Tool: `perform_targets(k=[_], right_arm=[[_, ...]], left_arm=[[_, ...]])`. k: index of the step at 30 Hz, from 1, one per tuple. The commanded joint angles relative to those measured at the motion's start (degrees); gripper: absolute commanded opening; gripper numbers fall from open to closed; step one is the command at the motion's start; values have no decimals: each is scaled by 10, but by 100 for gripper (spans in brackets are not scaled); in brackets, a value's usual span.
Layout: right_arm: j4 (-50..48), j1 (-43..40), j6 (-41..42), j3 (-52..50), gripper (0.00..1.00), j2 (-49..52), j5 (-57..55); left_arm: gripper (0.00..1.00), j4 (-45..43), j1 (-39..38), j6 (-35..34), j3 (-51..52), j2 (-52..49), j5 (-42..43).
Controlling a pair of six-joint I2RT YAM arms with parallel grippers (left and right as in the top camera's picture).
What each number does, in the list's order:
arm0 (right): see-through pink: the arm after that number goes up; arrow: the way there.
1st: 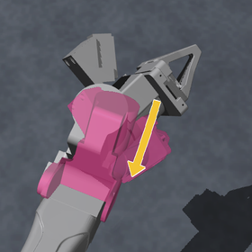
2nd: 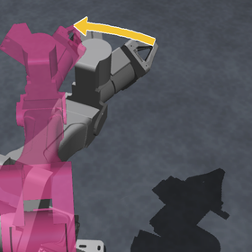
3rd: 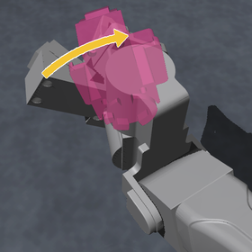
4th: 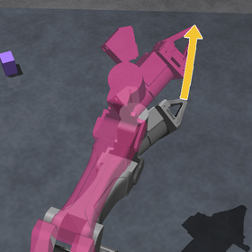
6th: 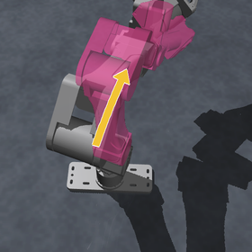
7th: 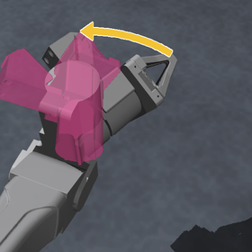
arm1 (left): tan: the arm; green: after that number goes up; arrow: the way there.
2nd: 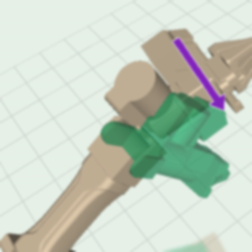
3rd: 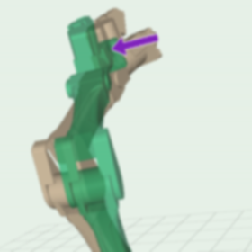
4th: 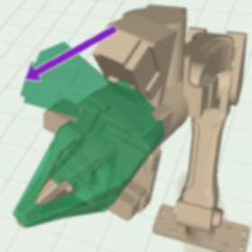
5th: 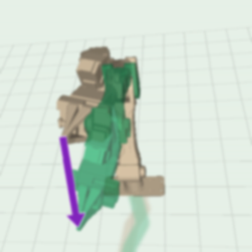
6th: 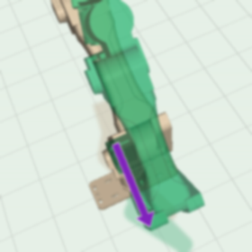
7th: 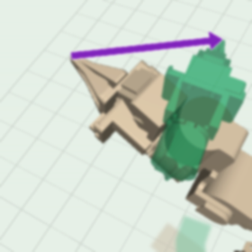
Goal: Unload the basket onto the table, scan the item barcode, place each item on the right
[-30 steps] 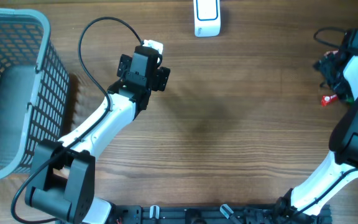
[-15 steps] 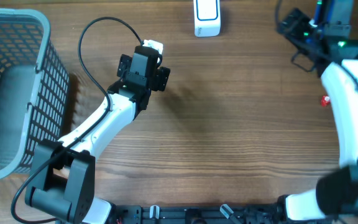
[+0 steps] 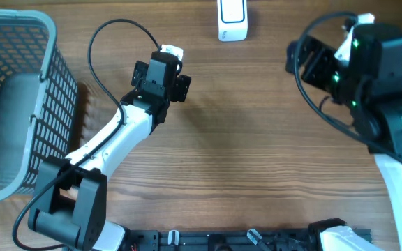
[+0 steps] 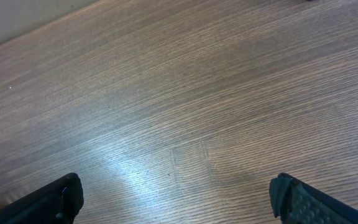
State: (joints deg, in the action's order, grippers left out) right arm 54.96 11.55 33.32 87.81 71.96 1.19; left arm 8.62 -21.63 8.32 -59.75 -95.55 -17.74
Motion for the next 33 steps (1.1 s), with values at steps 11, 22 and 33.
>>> perform_targets(k=[11,22,33], right_arm=[[34,1,-162,7,100,10,-42],[-27,-4,-205,-11,100,-22,-117],[-214,-101,-211,-249,100,-205,-6]], left_arm=[[100,-1,18,7,-4,17,-3],[100,-1,18,7,-4,17,-3],[100,-1,18,7,-4,17,-3]])
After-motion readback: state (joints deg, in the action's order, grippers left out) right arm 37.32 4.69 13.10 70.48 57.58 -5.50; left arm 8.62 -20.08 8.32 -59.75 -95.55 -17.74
